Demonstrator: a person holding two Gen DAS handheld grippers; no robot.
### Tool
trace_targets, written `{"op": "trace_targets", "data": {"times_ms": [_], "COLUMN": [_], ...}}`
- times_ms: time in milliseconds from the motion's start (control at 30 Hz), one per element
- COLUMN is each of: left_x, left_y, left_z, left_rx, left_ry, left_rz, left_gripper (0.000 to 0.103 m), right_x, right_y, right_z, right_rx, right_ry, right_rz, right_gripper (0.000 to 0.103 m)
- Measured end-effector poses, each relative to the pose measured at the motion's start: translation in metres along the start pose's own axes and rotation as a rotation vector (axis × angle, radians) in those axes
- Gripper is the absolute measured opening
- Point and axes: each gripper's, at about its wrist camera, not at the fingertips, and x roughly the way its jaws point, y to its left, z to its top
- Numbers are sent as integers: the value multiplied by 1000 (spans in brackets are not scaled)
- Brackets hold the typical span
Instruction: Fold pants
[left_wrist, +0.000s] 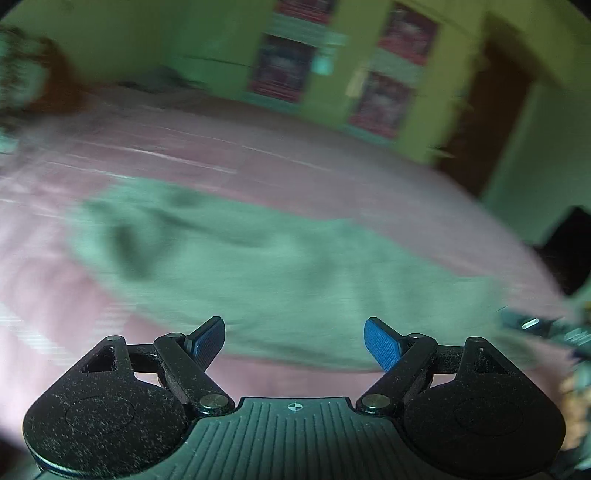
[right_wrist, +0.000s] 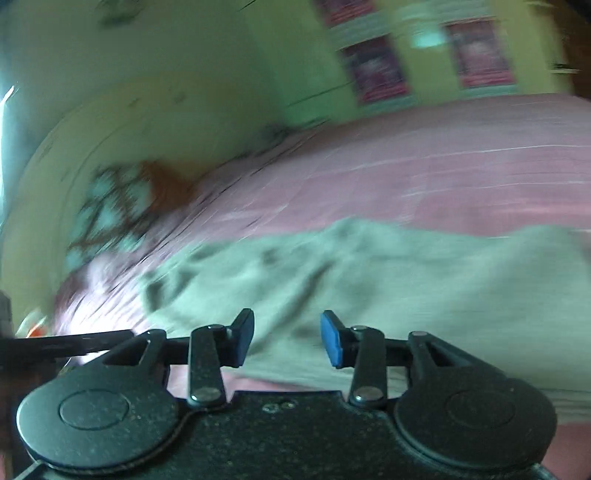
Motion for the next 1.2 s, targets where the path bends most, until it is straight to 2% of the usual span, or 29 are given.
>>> {"op": "trace_targets", "data": {"times_ms": [67,133,200,267,333,400,433,467,533,567,600,667,700,733,800,833,1000,1067,1100,1133,1200], "left_x": [23,46,67,84,97,108,116,123,135,139,137,115,107,103,113,119,101,91,85,80,71], "left_y": [-19,-37,-52,-61,-67,-68,-70,-70,-65,-63,-62,-69,-74,-78,-78,-74,-62,-54,-51,-49,-48], "left_z": [3,5,5,4,3,2,3,4,3,3,3,4,2,-3,-20,-30,-46,-44,-40,-32,-16], "left_rx": [-57,-65,-52,-51,-39,-53,-68,-88,-156,-189,-210,-188,-159,-126,-85,-91,-150,-155,-157,-151,-133], "left_ry": [35,71,132,185,221,249,268,281,287,275,238,78,29,19,84,120,87,88,71,45,-19], "left_rz": [-115,-159,-161,-161,-121,-137,-157,-182,-238,-264,-275,-314,-315,-291,-207,-188,-217,-209,-171,-125,-86], "left_gripper": [82,79,56,55,55,55,55,55,53,21,19,19,19,19,19,19,22,28,38,40,40], "right_x": [-20,-38,-53,-64,-67,-67,-66,-66,-60,-57,-55,-53,-54,-56,-58,-56,-52,-53,-53,-53,-54], "right_y": [-29,-56,-76,-89,-96,-101,-102,-105,-108,-108,-109,-110,-111,-112,-114,-114,-112,-115,-116,-116,-114], "right_z": [-3,-8,-15,-24,-29,-34,-36,-38,-40,-40,-40,-41,-41,-41,-43,-44,-46,-46,-45,-44,-38], "right_rx": [39,91,104,102,91,85,82,78,67,59,52,43,41,44,49,47,7,12,21,22,4], "right_ry": [-23,-43,-61,-82,-89,-96,-106,-104,-80,-75,-65,-43,-39,-38,-40,-35,-14,-8,-3,1,-4], "right_rz": [-100,-156,-217,-288,-349,-375,-380,-377,-362,-363,-367,-387,-394,-389,-378,-381,-393,-393,-390,-389,-390], "right_gripper": [43,43,43,43,43,40,36,25,20,19,19,19,19,19,21,21,24,28,28,28,24]}}
